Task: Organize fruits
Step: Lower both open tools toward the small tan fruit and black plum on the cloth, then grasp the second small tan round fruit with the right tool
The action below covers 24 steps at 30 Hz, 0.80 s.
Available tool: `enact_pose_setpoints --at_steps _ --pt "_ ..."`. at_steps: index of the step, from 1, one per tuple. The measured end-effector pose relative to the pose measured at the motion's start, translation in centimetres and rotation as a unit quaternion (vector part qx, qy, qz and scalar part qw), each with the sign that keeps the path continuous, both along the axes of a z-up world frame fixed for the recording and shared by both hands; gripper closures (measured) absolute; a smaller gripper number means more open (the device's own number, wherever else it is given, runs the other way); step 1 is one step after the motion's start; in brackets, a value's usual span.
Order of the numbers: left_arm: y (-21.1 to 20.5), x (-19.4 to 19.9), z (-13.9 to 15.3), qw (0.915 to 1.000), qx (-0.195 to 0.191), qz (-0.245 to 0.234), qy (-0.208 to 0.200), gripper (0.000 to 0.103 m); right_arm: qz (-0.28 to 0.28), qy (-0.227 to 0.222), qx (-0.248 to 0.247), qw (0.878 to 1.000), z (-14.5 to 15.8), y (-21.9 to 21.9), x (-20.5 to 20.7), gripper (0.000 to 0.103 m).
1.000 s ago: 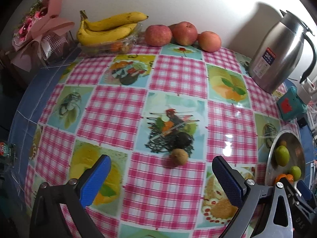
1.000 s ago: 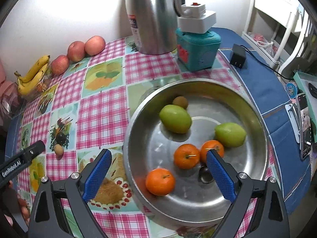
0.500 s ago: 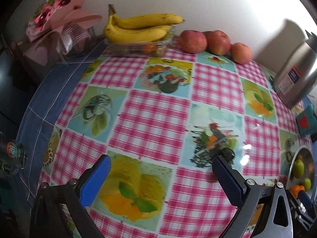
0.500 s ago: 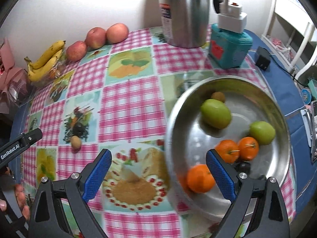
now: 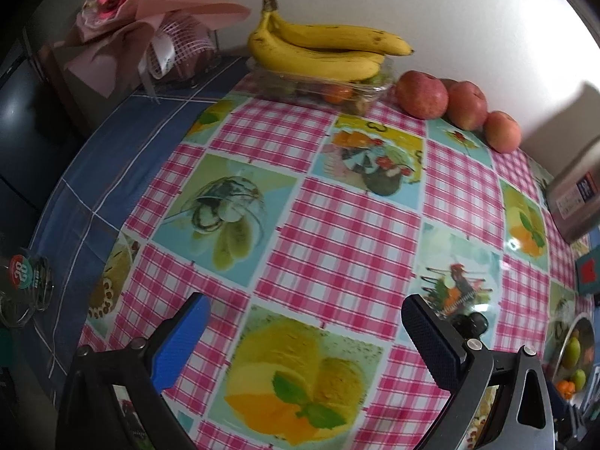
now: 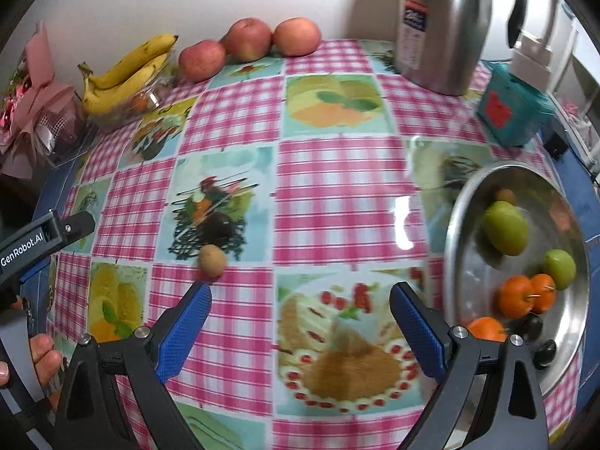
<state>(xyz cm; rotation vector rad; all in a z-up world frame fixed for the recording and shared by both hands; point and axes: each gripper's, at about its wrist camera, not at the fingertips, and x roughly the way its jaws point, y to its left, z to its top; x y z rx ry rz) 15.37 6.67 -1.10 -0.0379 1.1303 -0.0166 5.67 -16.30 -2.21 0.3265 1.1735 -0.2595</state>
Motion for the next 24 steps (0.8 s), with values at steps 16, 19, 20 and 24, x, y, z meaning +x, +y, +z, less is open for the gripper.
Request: enact_pose_setpoints --at_steps 16,19,20,24 --pt "-0.2 2.3 -2.4 0.9979 -0.044 -0.01 0.047 0.0 -0.007 0.015 0.005 1.0 -1.7 0.5 3.1 0.007" --pt "-0.6 2.3 -3.0 0.9974 -0.041 -0.012 0.058 0.0 0.0 0.012 0.016 1.0 -2.1 0.9 3.5 0.007" --pt "-0.8 2.3 -3.2 0.9972 -0.041 -0.013 0.061 0.0 0.003 0.011 0.017 1.0 -2.2 1.2 3.6 0.007" --pt "-1.4 2.3 -3.8 0.9968 -0.037 -0.018 0.068 0.0 0.024 0.017 0.007 1.0 -2.7 2.4 4.1 0.023"
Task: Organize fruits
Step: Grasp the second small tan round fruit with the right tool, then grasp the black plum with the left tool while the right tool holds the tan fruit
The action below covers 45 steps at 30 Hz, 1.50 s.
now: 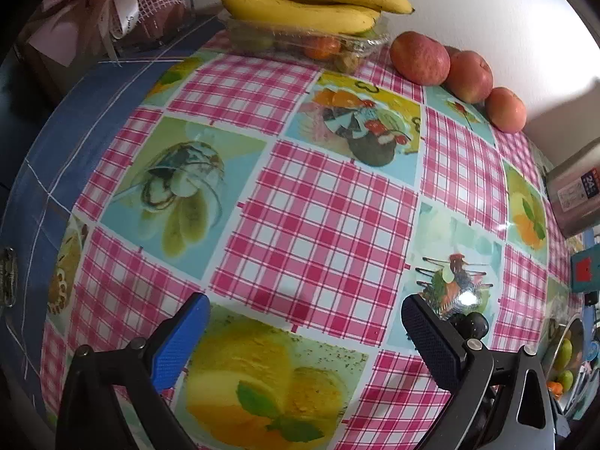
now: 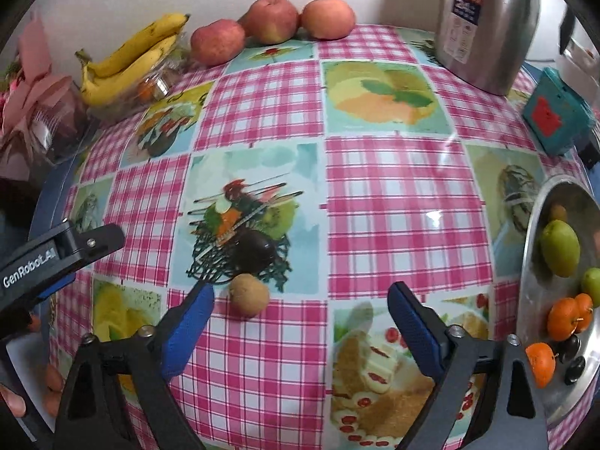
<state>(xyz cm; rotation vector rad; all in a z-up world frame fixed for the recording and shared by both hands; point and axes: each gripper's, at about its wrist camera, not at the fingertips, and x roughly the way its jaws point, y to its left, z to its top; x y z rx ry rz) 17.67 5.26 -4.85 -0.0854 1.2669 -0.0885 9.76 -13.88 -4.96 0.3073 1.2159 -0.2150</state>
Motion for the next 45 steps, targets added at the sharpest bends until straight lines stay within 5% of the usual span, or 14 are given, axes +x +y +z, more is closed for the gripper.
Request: enact_pose_setpoints --at_steps 17,31,35,45 --pt "-0.8 0.2 -0.2 0.9998 -0.006 -0.016 0.008 0.0 0.045 0.007 0.01 0.999 -1.1 2.1 1.2 0.077" --pt "-1.6 -0.1 -0.4 0.9954 -0.09 -0.017 0.029 0.002 0.02 0.007 0.035 0.999 -0.4 -1.1 -0.7 0.077" --pt "-3.3 -0.5 -0.5 0.9904 -0.128 -0.038 0.036 0.012 0.005 0.008 0.03 1.0 -0.3 -2.8 -1.2 0.077" --pt "-8.3 -1.6 -0.5 0.9846 -0.139 -0.102 0.029 0.034 -0.001 0.01 0.025 1.0 0.1 -4.7 -2.1 0.077"
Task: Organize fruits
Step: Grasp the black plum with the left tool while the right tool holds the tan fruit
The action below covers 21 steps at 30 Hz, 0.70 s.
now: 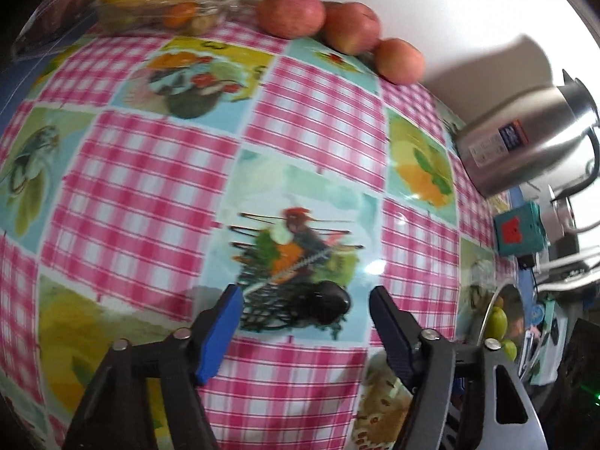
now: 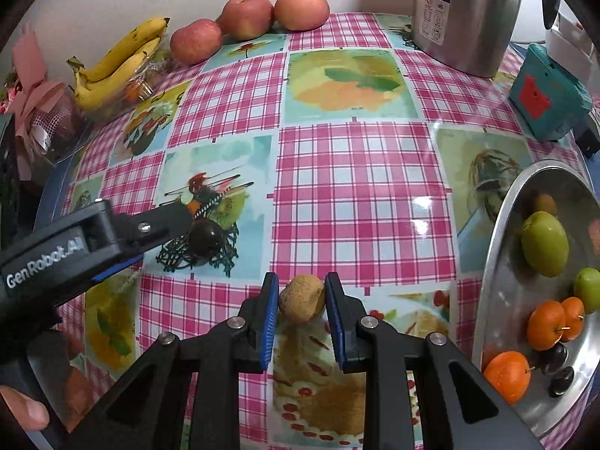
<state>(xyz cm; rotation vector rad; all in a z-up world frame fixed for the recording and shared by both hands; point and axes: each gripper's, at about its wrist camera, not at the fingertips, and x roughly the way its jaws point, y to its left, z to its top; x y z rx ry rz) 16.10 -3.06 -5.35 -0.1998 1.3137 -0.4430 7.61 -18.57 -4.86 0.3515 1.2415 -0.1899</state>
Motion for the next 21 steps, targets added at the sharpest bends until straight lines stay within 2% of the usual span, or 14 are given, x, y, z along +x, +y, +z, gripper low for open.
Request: enact_pose_setpoints --at_steps 2,6,10,16,21 --pt "-0.8 -0.2 0.1 0.9999 0.007 -0.01 -0.007 0.042 0.004 0.001 -0.003 1.0 0.1 0.0 -0.1 0.077" --pt "-2.1 -0.5 -0.4 0.9996 0.021 -0.017 -0.011 0.046 0.01 0.001 -0.008 1.0 0.2 0.0 -0.4 0.077" --pt "-2.6 -0.9 -0.5 0.9982 0.05 -0.024 -0.024 0.056 0.015 0.003 -0.009 1.0 0.3 -0.1 -0.8 0.077" --pt "-3.1 -0.8 -0.6 0.9978 0.054 -0.029 -0.025 0.072 0.015 -0.004 -0.007 1.0 0.7 -0.2 -1.1 0.077" --pt "-3.4 -0.9 -0.4 0.9975 0.058 -0.03 -0.027 0.074 0.015 -0.008 -0.004 1.0 1.1 -0.3 -1.4 0.077"
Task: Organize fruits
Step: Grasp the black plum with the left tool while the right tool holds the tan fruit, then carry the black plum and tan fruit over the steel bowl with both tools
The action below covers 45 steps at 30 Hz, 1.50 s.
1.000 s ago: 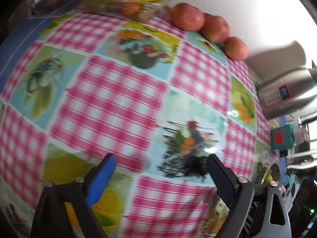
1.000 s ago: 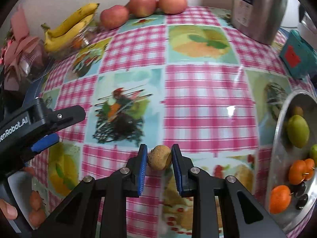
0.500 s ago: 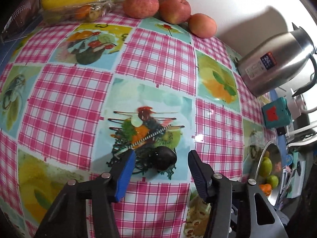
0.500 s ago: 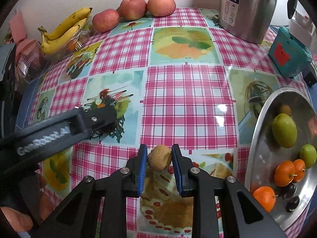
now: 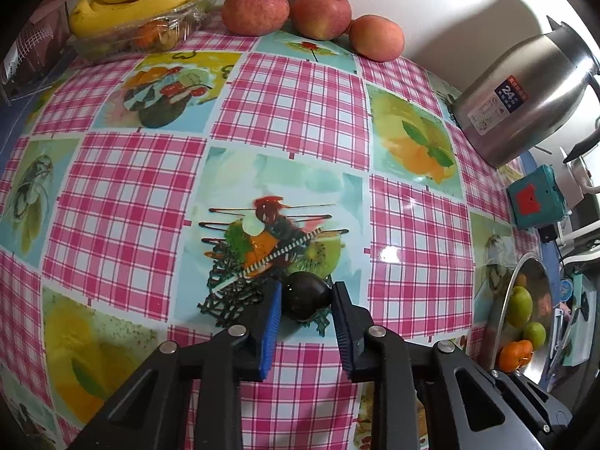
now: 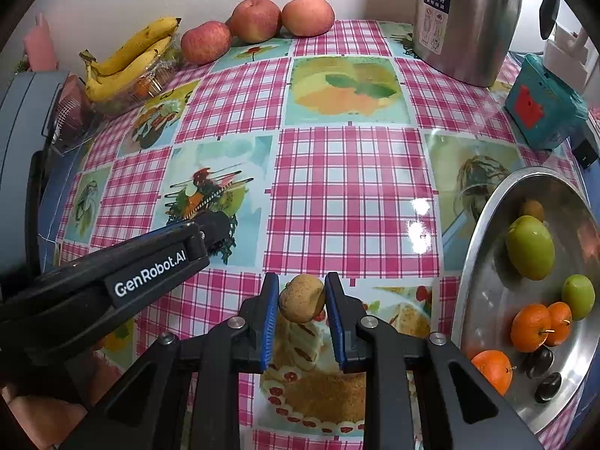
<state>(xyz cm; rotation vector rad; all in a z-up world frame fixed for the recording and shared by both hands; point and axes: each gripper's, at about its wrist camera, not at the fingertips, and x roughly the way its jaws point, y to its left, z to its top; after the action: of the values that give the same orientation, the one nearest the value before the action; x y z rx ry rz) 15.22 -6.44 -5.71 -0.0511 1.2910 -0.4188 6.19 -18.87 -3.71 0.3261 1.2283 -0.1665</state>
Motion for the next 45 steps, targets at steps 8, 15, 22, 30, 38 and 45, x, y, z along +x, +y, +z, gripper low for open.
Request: enact_pose_setpoints --at_steps 8,15,22,30,38,45 --pt "0.3 -0.2 0.6 0.9999 -0.006 0.008 0.005 0.075 -0.005 -0.011 0.007 1.0 1.1 -0.2 -0.6 0.077" --pt "0.3 -0.6 2.2 0.9999 -0.009 0.011 -0.005 0.075 -0.011 -0.02 0.014 1.0 2.0 -0.5 -1.0 0.077" --pt "-0.2 -1.1 4.0 0.9997 -0.015 0.009 -0.019 0.075 -0.029 -0.021 0.016 0.999 2.4 -1.7 -1.5 0.077" --pt "-1.8 -2.2 5.7 0.9992 -0.022 -0.006 -0.031 0.075 -0.065 -0.025 0.014 0.998 3.3 -4.6 -2.9 0.077" --pt "-5.4 -4.4 6.7 0.9977 -0.017 -0.048 -0.045 0.075 -0.133 -0.024 0.0 0.991 4.0 -9.8 -5.3 0.077" --pt "-10.4 -7.9 6.9 0.9913 -0.01 -0.117 -0.06 0.075 -0.2 -0.027 0.002 0.979 4.2 -14.9 -8.1 0.077"
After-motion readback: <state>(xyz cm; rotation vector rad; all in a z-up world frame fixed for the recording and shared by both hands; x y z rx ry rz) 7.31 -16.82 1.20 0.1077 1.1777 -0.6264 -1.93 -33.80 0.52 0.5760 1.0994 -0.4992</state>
